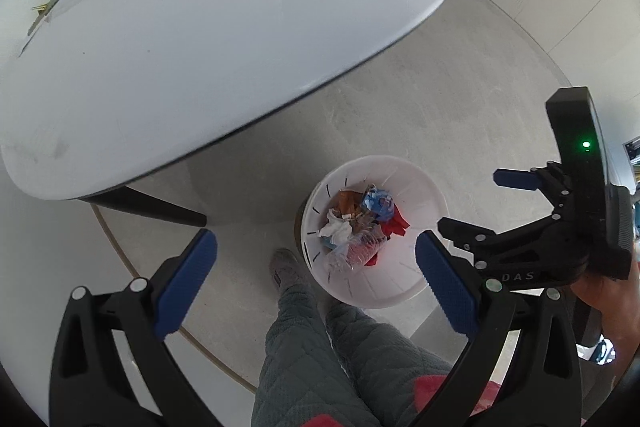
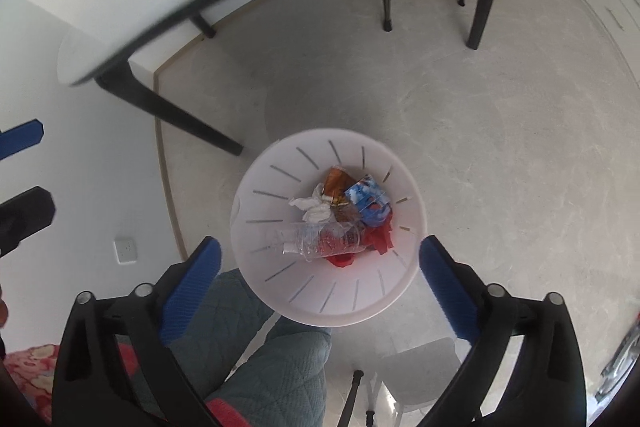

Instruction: Collect trash

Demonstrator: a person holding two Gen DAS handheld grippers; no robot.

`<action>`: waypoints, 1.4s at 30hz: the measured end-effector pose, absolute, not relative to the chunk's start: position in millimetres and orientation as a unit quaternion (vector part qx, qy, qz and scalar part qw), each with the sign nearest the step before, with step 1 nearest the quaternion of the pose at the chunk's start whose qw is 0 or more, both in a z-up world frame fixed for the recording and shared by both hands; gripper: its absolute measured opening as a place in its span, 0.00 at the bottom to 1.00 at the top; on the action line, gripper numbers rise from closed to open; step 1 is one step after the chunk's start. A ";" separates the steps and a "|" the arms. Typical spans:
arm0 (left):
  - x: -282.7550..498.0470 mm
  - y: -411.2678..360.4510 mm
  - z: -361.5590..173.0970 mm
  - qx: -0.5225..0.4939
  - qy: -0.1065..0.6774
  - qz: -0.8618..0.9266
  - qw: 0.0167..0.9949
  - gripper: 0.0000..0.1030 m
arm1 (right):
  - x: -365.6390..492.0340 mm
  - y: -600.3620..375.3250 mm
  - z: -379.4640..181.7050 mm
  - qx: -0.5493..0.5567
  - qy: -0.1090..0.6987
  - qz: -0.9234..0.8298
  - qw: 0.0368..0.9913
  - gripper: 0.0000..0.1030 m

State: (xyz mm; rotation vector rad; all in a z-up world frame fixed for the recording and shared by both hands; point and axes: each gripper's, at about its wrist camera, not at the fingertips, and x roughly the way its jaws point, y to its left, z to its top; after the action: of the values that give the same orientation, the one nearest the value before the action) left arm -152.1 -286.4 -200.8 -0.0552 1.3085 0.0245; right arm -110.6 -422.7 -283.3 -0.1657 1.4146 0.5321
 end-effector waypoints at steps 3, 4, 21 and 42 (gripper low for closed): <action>-151.0 -276.3 -170.5 -0.026 0.587 0.033 0.809 0.92 | -105.2 -416.4 -248.7 -0.081 0.617 0.227 0.749 0.98; -150.3 -272.2 -160.4 -0.024 0.580 0.042 0.813 0.92 | -103.1 -412.8 -239.0 -0.083 0.609 0.223 0.757 0.98; -128.9 -154.3 -2.6 -0.014 0.443 0.090 0.892 0.92 | -67.5 -321.8 -39.5 -0.072 0.455 0.197 0.865 0.98; -107.1 -37.9 55.5 -0.017 0.354 0.096 0.930 0.92 | -53.4 -226.3 39.0 -0.067 0.375 0.154 0.911 0.98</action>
State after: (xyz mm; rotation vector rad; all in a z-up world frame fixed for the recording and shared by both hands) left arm -107.1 -37.9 55.5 -0.0353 0.7247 0.1960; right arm -53.4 -226.3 39.0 -0.1383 0.7736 0.3179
